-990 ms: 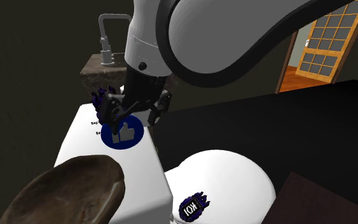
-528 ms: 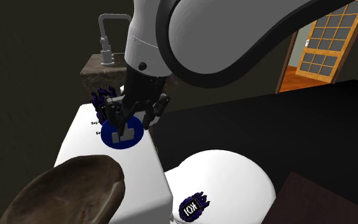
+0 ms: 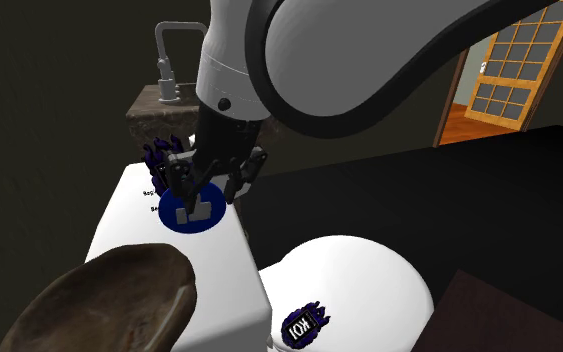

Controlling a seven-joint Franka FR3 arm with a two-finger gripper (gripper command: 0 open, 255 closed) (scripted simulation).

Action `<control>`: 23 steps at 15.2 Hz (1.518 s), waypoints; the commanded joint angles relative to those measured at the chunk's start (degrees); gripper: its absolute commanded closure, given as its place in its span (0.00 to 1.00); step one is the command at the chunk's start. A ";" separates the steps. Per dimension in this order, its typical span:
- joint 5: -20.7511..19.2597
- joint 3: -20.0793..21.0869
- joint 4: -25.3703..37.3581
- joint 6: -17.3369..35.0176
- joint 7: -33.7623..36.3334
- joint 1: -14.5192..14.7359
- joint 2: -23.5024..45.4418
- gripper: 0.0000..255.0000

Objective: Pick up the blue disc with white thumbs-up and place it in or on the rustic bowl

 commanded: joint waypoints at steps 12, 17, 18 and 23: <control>1.44 -0.49 6.67 -9.19 -1.25 0.08 -2.65 1.00; 1.70 -0.66 9.96 -13.02 -1.53 0.05 -3.21 1.00; 1.73 -0.69 10.66 -13.78 -1.58 0.04 -3.28 1.00; 1.81 -0.80 14.34 -17.62 -1.73 0.00 -3.45 1.00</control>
